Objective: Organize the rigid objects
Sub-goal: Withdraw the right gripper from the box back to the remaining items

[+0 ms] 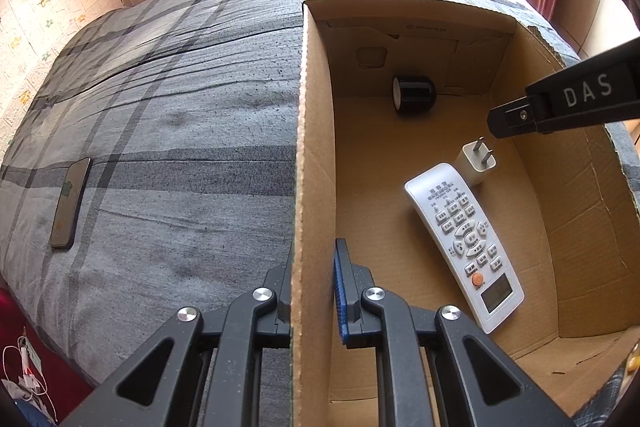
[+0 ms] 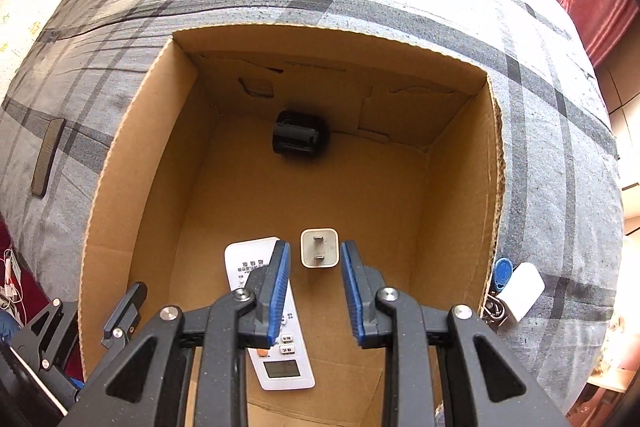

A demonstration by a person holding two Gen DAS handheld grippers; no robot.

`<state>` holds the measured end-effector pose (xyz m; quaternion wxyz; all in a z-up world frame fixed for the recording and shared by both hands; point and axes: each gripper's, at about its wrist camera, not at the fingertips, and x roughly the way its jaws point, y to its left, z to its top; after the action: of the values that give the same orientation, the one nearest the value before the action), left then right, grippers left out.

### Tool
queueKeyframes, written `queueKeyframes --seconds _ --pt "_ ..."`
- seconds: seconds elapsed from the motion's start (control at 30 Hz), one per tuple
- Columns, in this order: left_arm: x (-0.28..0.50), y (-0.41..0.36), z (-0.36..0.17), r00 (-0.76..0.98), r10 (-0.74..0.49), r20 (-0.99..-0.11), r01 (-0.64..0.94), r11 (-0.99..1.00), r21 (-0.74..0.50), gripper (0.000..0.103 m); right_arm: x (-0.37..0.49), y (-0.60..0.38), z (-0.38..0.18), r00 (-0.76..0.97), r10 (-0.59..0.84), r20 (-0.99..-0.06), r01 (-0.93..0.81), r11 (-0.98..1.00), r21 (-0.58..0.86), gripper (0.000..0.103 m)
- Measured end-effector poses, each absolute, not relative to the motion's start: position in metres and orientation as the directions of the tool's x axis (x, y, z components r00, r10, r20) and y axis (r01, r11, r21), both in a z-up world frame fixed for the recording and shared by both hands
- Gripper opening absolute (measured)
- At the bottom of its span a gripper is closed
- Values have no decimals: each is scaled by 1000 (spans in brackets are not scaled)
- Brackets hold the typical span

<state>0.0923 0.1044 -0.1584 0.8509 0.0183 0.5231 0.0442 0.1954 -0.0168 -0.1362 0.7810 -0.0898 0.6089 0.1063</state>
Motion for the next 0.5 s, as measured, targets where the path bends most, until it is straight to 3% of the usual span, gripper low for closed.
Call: queueKeyframes --seconds 0.5 --pt "92 104 -159 449 96 -888 -58 995 78 15 183 -40 -77 299 59 -952 -258 966 -21 28"
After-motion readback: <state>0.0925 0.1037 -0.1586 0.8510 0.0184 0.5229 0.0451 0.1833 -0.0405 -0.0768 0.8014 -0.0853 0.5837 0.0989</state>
